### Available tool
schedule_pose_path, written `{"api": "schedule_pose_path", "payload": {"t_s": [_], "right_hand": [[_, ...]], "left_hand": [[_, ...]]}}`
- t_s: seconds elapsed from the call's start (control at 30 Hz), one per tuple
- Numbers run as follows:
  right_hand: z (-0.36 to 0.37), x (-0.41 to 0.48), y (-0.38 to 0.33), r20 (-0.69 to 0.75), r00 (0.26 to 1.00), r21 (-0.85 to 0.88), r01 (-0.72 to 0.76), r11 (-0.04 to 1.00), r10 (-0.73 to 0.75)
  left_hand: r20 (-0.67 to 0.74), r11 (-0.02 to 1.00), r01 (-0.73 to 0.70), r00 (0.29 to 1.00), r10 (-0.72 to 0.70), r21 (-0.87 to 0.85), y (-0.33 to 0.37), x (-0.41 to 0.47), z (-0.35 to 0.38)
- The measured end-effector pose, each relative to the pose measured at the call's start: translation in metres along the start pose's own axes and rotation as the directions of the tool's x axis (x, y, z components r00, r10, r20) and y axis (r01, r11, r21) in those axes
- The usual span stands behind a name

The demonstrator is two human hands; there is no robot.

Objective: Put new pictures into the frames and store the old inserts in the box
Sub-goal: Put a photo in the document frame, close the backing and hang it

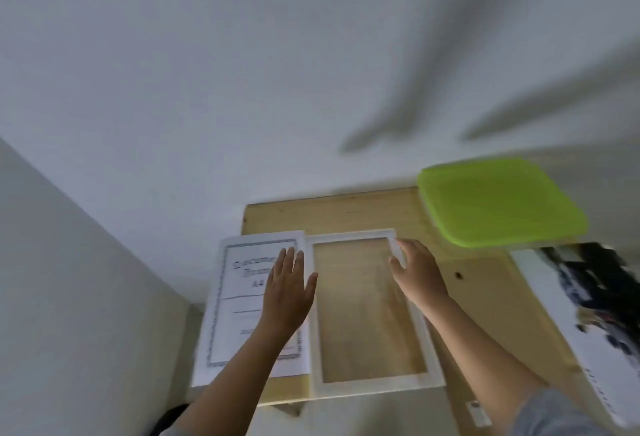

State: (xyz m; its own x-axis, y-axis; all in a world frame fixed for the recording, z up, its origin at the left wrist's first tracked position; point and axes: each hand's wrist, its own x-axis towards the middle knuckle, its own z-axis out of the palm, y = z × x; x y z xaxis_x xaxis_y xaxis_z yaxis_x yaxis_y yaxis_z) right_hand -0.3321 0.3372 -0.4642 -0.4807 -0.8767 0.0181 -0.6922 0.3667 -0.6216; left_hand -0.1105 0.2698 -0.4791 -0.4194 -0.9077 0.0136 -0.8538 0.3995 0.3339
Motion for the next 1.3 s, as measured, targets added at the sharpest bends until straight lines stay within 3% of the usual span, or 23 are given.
{"api": "schedule_pose_path", "payload": {"t_s": [0.13, 0.3, 0.43, 0.53, 0.63, 0.77, 0.9, 1.13, 1.3], "right_hand": [[0.068, -0.01, -0.065, 0.098, 0.992, 0.012, 0.075, 0.997, -0.076], [0.136, -0.027, -0.112, 0.26, 0.953, 0.005, 0.158, 0.987, -0.154], [0.169, -0.043, -0.123, 0.367, 0.913, -0.026, 0.201, 0.979, -0.178], [0.184, -0.051, -0.122, 0.4, 0.898, -0.067, 0.229, 0.971, -0.184], [0.193, -0.057, -0.118, 0.403, 0.9, -0.131, 0.237, 0.963, -0.167], [0.201, -0.062, -0.115, 0.406, 0.9, -0.186, 0.248, 0.951, -0.156], [0.21, -0.062, -0.12, 0.388, 0.905, -0.178, 0.258, 0.95, -0.173], [0.22, -0.063, -0.13, 0.41, 0.891, -0.155, 0.278, 0.948, -0.194], [0.207, -0.055, -0.152, 0.441, 0.879, 0.094, 0.157, 0.983, -0.183]], "left_hand": [[0.018, 0.987, 0.158, 0.987, -0.158, -0.04, -0.088, -0.023, -0.018], [0.125, 0.881, 0.426, 0.904, -0.408, -0.204, -0.156, -0.059, -0.019], [0.213, 0.803, 0.5, 0.866, -0.453, -0.324, -0.18, -0.076, -0.006], [0.274, 0.689, 0.537, 0.843, -0.463, -0.487, -0.18, -0.077, 0.0], [0.289, 0.62, 0.533, 0.842, -0.456, -0.575, -0.178, -0.074, 0.004], [0.291, 0.505, 0.583, 0.788, -0.543, -0.637, -0.181, -0.069, 0.007], [0.224, 0.458, 0.537, 0.786, -0.576, -0.708, -0.188, -0.071, 0.002], [0.334, 0.111, 0.424, 0.826, -0.454, -0.899, -0.202, -0.077, -0.017], [0.299, 0.058, 0.345, 0.877, -0.376, -0.937, -0.189, -0.071, -0.032]]}}
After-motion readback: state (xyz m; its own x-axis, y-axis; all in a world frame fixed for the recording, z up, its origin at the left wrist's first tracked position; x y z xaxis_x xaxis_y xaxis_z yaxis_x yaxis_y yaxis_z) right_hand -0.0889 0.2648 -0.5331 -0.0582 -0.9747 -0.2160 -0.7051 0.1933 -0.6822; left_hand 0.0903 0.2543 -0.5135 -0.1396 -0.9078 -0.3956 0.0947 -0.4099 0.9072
